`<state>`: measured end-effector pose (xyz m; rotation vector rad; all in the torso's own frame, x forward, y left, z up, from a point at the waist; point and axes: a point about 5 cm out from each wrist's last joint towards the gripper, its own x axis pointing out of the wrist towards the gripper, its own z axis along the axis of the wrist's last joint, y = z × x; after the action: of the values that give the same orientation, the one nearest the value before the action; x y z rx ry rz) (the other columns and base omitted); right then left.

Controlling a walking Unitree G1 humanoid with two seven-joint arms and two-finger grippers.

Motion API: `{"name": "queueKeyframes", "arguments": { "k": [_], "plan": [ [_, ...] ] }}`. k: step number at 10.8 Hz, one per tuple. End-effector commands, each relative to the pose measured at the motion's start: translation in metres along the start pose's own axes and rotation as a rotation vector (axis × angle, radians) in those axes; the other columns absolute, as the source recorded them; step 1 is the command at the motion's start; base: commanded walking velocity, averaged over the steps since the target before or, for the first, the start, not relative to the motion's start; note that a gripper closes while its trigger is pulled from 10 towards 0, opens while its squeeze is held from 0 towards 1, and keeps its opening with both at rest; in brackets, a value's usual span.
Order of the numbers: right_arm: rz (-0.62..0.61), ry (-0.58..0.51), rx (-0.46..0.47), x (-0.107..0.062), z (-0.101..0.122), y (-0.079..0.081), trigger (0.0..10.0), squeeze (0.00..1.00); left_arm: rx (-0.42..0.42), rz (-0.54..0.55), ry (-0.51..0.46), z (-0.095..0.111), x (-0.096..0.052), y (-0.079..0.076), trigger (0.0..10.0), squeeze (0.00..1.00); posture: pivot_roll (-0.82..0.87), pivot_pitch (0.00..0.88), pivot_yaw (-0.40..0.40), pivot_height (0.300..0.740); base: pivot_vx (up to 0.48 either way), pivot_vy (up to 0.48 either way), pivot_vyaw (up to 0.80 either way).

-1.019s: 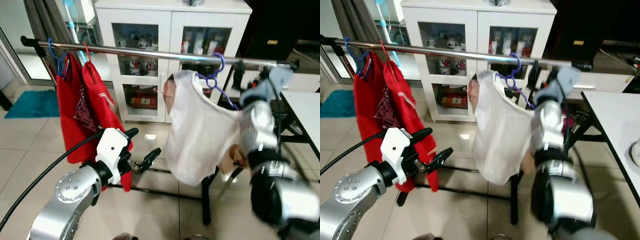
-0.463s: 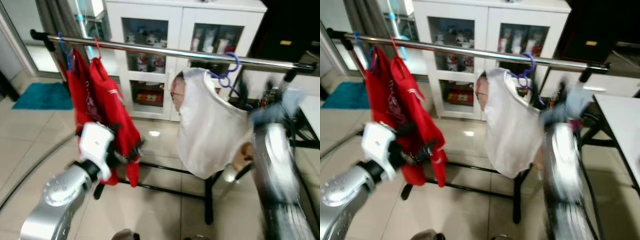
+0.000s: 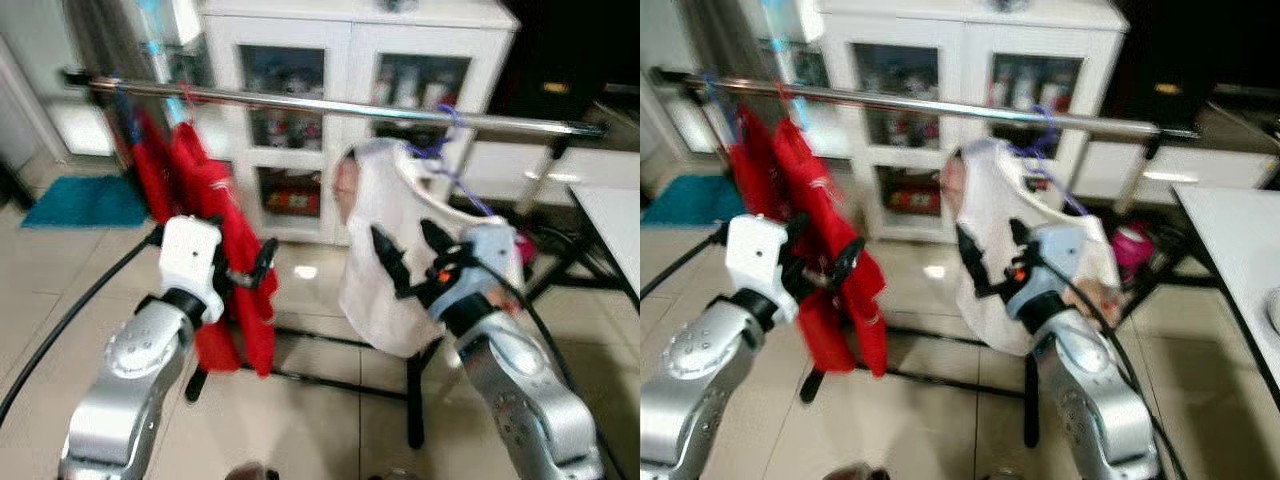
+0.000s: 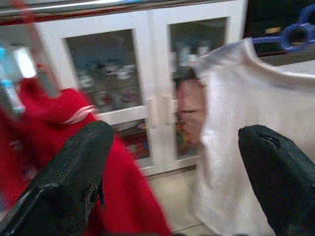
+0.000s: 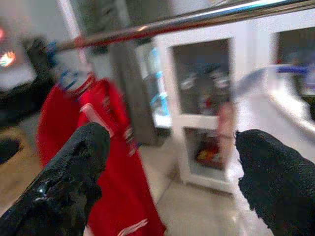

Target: Hang hanger

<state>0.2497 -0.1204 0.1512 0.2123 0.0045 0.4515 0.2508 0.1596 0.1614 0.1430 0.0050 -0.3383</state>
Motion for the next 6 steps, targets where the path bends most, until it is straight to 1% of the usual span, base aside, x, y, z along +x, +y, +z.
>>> {"name": "queueKeyframes", "arguments": {
  "k": [1,2,3,4,6],
  "plan": [
    [0.031,0.029,-0.001,0.0,-0.001,0.006,10.0,0.0,0.008,0.02,0.006,-0.002,-0.003,0.003,10.0,0.0,0.01,0.008,0.007,0.74,0.0,0.0,0.8],
    [0.08,0.058,-0.005,0.002,-0.005,0.011,10.0,0.0,0.004,0.027,0.008,-0.002,-0.006,0.005,10.0,0.0,0.02,0.009,0.002,0.74,0.0,0.0,0.8],
    [0.104,0.076,-0.011,0.002,-0.007,0.015,10.0,0.0,0.002,0.029,0.009,-0.002,-0.008,0.005,10.0,0.0,0.02,0.01,0.0,0.74,0.0,0.0,0.8],
    [0.14,0.093,-0.014,0.003,-0.007,0.02,10.0,0.0,0.002,0.029,0.011,-0.002,-0.012,0.004,10.0,0.0,0.02,0.01,0.0,0.74,0.247,0.0,0.8],
    [0.164,0.099,-0.026,0.006,-0.008,0.025,10.0,0.0,0.002,0.03,0.009,-0.002,-0.014,0.004,10.0,0.0,0.04,0.014,-0.011,0.74,0.324,0.0,0.8]
  ]
}}
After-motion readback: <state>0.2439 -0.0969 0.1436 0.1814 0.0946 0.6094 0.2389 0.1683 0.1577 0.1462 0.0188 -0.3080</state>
